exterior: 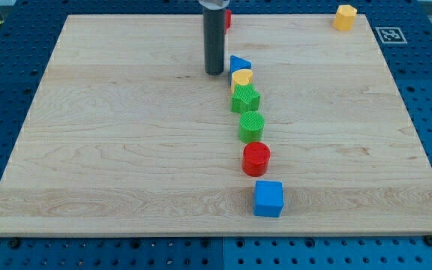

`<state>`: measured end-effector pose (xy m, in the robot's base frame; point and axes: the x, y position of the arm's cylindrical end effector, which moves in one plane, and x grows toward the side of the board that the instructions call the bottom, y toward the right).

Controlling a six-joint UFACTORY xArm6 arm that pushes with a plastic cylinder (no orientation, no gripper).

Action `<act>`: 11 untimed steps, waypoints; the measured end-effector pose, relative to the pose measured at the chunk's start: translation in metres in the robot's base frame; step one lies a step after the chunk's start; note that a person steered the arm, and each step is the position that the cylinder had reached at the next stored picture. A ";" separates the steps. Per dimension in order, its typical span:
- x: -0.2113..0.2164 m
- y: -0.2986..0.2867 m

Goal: Move the red star to the line of blocks

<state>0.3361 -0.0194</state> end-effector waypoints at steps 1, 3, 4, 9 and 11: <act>-0.049 -0.044; -0.142 -0.041; -0.143 -0.018; -0.102 0.034; -0.083 0.044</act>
